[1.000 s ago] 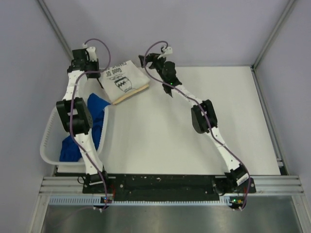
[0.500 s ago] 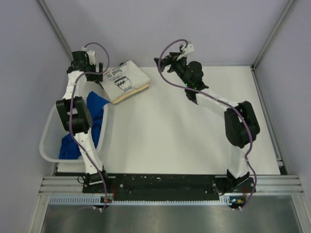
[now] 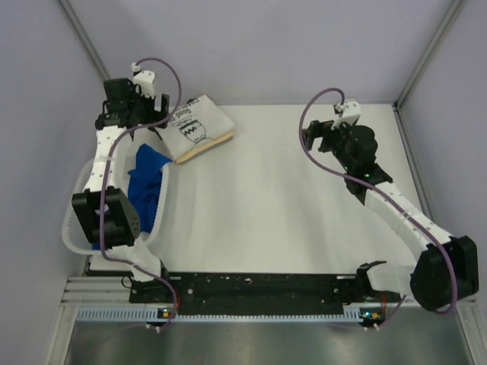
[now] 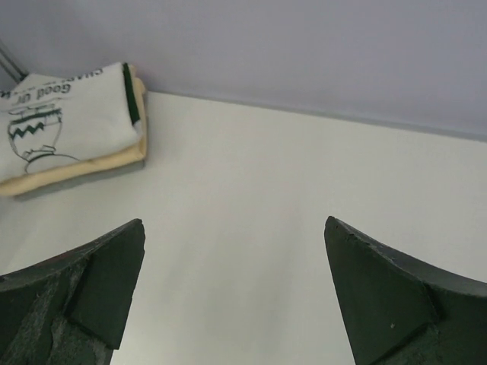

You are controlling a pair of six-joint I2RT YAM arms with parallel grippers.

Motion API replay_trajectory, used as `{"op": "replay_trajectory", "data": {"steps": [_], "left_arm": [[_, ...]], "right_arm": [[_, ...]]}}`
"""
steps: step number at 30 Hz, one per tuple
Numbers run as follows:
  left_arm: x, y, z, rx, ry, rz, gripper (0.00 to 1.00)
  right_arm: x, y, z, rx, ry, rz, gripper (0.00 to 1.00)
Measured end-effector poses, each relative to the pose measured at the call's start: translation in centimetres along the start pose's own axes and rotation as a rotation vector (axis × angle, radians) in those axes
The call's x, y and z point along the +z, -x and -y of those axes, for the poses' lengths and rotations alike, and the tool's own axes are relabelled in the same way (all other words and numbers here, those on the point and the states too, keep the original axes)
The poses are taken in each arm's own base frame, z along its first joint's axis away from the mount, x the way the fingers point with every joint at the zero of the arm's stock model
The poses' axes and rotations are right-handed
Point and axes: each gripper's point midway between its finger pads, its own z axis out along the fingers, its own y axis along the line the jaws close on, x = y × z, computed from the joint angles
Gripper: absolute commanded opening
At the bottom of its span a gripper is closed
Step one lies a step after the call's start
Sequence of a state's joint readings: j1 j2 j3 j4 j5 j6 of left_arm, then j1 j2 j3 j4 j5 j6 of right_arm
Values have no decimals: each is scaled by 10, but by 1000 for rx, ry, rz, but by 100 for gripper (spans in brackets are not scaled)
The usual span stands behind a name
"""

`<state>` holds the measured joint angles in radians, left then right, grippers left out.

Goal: Fold and stack the t-shirts
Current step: Put the neatly folded tshirt into the corner of the board with both arms

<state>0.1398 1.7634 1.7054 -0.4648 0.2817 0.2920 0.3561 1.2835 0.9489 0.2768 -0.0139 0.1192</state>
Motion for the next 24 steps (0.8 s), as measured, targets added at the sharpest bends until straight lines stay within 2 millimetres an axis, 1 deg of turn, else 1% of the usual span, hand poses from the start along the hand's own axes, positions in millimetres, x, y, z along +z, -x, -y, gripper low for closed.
{"op": "replay_trajectory", "data": {"steps": [2, 4, 6, 7, 9, 11, 12, 13, 15, 17, 18, 21, 23, 24], "left_arm": [[-16, 1, 15, 14, -34, 18, 99], [-37, -3, 32, 33, -73, 34, 99], [-65, -11, 54, 53, -123, 54, 99], [-79, -15, 65, 69, -144, 69, 99], [-107, -29, 86, 102, -185, 97, 99], [-131, -53, 106, 136, -220, 112, 99], [-138, -67, 113, 144, -233, 110, 99], [-141, -78, 118, 150, -243, 104, 99], [-142, -109, 128, 146, -263, 73, 99], [-137, -148, 138, 120, -289, 16, 99], [-134, -163, 142, 121, -301, -4, 99], [-124, -162, 143, 138, -283, 76, 99], [-118, -170, 137, 107, -239, 86, 99], [-115, -176, 135, 83, -219, 79, 99]], "right_arm": [[-20, -8, 18, -5, -47, -28, 99], [-39, -16, 36, -6, -100, -49, 99], [-56, -29, 49, -5, -145, -71, 99], [-62, -36, 52, -4, -157, -83, 99], [-76, -56, 54, -3, -171, -117, 99], [-89, -77, 59, -4, -197, -152, 99], [-94, -86, 62, -5, -215, -165, 99], [-99, -93, 65, -6, -231, -176, 99], [-110, -110, 72, -8, -270, -190, 99], [-122, -125, 79, -11, -304, -191, 99], [-126, -131, 81, -12, -314, -187, 99], [-136, -151, 89, -15, -354, -182, 99], [-141, -165, 94, -19, -381, -193, 99], [-143, -169, 97, -21, -394, -195, 99]]}}
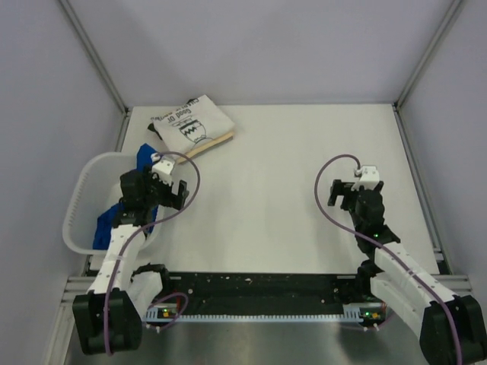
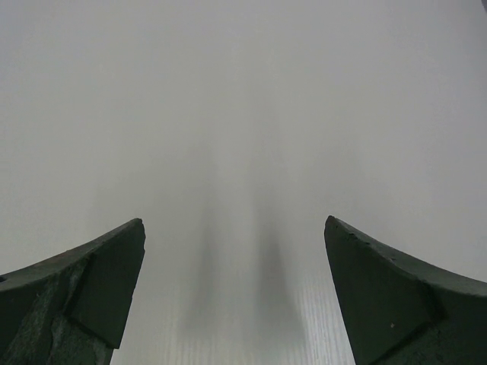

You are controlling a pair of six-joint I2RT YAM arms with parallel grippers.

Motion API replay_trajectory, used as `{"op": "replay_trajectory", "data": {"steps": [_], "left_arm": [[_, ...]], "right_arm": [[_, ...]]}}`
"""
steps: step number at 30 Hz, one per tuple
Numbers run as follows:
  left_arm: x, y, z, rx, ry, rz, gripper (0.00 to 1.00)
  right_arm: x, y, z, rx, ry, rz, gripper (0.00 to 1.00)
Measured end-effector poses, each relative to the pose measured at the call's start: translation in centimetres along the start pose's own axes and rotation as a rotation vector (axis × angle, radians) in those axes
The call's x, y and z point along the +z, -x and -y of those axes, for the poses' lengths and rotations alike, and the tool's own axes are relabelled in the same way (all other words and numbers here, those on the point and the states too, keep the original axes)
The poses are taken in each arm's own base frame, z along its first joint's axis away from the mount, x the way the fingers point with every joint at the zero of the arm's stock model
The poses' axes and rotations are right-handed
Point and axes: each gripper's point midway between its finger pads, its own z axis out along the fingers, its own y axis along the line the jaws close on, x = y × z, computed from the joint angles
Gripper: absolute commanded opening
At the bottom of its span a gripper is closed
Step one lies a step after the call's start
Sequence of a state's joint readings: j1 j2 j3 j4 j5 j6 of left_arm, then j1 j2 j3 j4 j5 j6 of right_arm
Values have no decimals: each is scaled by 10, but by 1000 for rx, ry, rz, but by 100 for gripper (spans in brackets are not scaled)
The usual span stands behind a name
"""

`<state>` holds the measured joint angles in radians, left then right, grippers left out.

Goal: Fold and stack the t-shirts
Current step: Put the neatly folded tshirt into the corner of the board with both arms

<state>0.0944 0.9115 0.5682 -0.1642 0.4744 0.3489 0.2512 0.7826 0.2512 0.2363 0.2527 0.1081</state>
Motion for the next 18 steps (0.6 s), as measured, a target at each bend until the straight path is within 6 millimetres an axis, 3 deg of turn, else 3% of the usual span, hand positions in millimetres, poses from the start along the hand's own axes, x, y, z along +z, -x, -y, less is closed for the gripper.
{"op": "replay_trajectory", "data": {"steps": [3, 11, 18], "left_arm": [[5, -20, -4, -57, 46, -27, 99], [5, -16, -10, -81, 89, -1, 99], [5, -16, -10, -86, 92, -1, 99]], "right_arm": [[0, -4, 5, 2, -24, 15, 99], [2, 13, 6, 24, -33, 97, 99], [2, 10, 7, 25, -37, 105, 99]]}}
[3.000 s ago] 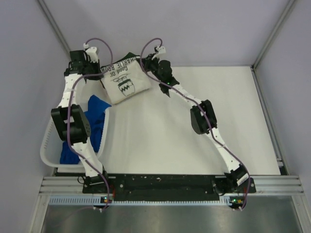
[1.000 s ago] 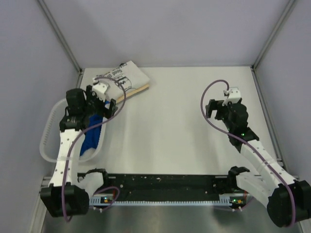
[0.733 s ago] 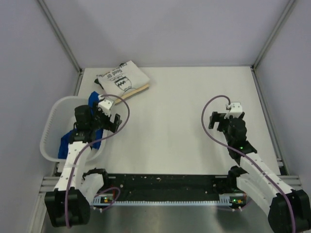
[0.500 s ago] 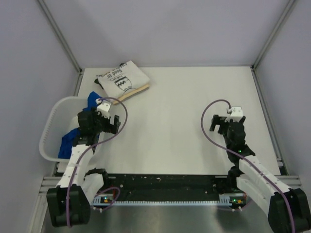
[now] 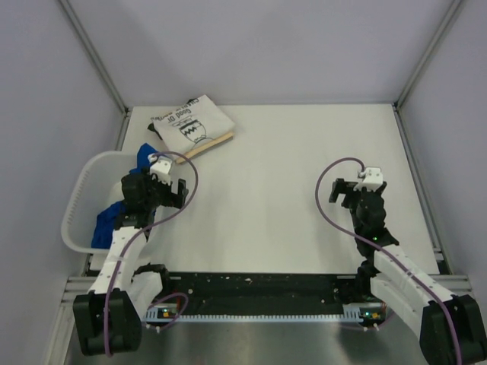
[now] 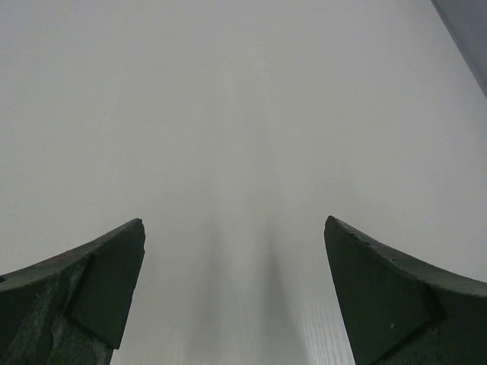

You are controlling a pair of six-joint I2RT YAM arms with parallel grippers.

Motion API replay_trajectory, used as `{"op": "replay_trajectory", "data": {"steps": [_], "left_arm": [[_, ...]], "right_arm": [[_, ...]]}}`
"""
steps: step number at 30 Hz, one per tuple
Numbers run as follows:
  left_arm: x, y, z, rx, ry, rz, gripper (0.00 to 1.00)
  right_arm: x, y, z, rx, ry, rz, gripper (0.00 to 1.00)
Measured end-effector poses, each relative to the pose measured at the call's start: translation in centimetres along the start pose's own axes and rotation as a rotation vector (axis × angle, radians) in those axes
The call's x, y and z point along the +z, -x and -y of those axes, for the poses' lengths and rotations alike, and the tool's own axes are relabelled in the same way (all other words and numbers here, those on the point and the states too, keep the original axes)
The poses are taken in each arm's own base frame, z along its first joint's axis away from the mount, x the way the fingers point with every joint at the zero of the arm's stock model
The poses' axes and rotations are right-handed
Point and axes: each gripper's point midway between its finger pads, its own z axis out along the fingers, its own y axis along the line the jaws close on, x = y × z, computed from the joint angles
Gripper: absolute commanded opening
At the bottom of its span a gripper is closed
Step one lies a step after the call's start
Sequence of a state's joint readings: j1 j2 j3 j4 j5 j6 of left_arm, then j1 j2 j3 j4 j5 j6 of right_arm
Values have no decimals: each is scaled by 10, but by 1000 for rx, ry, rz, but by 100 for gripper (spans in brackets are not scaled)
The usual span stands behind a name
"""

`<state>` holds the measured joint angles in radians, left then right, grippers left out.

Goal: Fold and stack the t-shirts
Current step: Put the neatly folded tshirt into the corner of the board with both arms

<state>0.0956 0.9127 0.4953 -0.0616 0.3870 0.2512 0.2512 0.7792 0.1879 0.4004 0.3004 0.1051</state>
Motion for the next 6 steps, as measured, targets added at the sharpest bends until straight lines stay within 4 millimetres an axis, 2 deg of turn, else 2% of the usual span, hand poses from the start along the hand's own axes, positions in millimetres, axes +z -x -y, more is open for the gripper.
{"op": "replay_trajectory", "data": {"steps": [6], "left_arm": [[0, 0, 0, 0, -1, 0, 99]], "right_arm": [[1, 4, 1, 5, -5, 16, 99]]}}
